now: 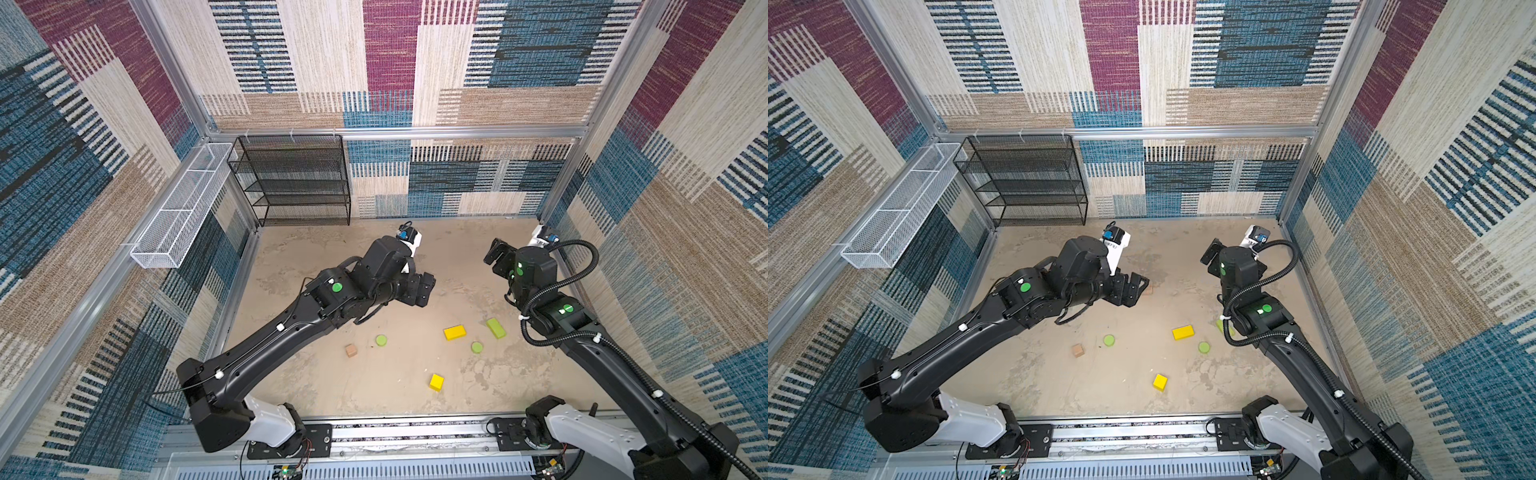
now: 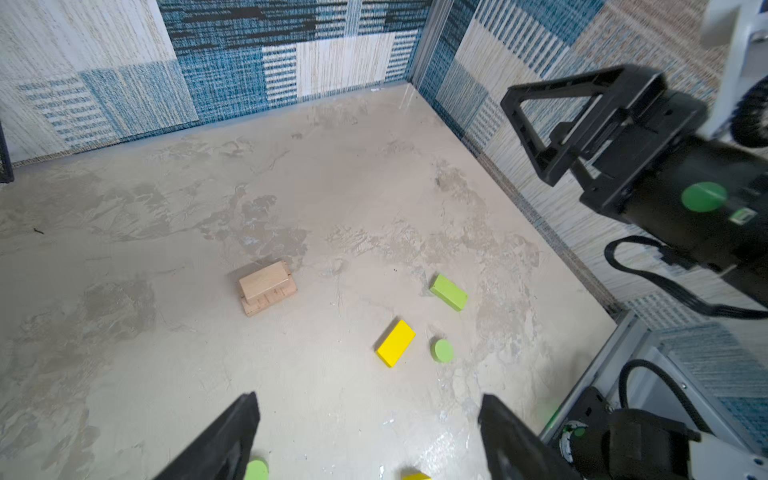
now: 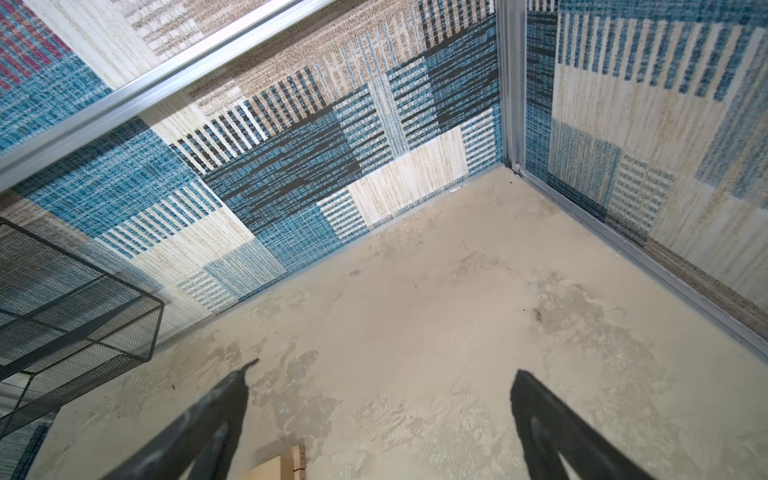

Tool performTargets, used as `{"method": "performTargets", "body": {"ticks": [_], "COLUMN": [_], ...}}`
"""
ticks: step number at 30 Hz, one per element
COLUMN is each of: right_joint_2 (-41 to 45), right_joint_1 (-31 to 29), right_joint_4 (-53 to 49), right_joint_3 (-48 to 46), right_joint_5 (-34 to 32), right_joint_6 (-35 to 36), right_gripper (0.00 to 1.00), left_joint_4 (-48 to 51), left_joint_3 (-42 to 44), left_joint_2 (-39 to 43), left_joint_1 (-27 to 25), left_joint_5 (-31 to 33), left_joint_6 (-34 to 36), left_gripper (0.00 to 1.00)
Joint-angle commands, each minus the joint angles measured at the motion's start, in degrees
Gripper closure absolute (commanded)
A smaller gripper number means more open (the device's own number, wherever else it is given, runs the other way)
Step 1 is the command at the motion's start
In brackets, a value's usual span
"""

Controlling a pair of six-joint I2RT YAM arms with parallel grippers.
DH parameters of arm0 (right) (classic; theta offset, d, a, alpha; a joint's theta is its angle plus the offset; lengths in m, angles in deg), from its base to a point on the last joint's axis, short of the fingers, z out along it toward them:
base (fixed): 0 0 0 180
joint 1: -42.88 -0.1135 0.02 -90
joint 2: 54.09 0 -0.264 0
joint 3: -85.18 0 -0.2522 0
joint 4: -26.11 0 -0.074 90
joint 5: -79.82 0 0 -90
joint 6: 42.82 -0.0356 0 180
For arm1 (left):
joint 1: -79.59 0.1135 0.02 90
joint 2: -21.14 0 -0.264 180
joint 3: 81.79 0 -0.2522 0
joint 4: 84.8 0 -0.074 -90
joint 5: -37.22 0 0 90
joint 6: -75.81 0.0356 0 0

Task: Build the wood block tower
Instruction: 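Withdraw the open left gripper while the right gripper moves over the yellow block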

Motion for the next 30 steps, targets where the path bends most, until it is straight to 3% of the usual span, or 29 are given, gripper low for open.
{"method": "performTargets", "body": {"ticks": [1, 5, 7, 14, 20, 23, 26, 30], "right_joint_2": [-1.2, -2.6, -3.2, -5.3, -3.2, -2.3, -2.7, -5.4], "right_joint_1": [0.0, -0.1, 0.0, 0.0, 0.0, 0.0, 0.0, 0.0], "right_joint_4": [-0.7, -0.8, -0.6, -0.2, -1.0, -2.4, -4.9, -10.2], "right_joint_3": [1.6, 1.4, 1.2, 1.4, 0.0, -0.7, -0.8, 0.4], "right_joint_5": [-2.8, -2.1, -1.6, 0.9, 0.7, 1.7, 4.2, 9.2], "right_joint_6": [0.6, -0.3, -0.7, -1.2, -1.3, -1.5, -1.8, -1.1], "right_gripper": [0.01, 0.01, 0.01, 0.01, 0.01, 0.01, 0.01, 0.0], "left_joint_4": [-8.8, -12.9, -15.2, -9.9, -17.6, -17.8, -13.4, -6.1], "left_joint_3": [5.0, 7.1, 6.7, 0.0, 8.7, 9.7, 7.0, 3.2], "left_joint_2": [3.6, 4.8, 3.3, -2.5, 5.3, 6.5, 3.7, -0.4], "left_joint_1": [-0.2, -0.5, -0.6, -0.9, -0.8, -0.6, -0.7, -0.3], "left_joint_5": [-0.7, -3.0, -8.3, -14.4, -14.4, -13.1, -13.4, -6.5], "left_joint_6": [-1.0, -2.3, -1.8, -3.6, -3.2, -4.0, -3.5, -1.0], "left_gripper": [0.11, 0.09, 0.09, 0.12, 0.0, 0.01, 0.01, 0.02]}}
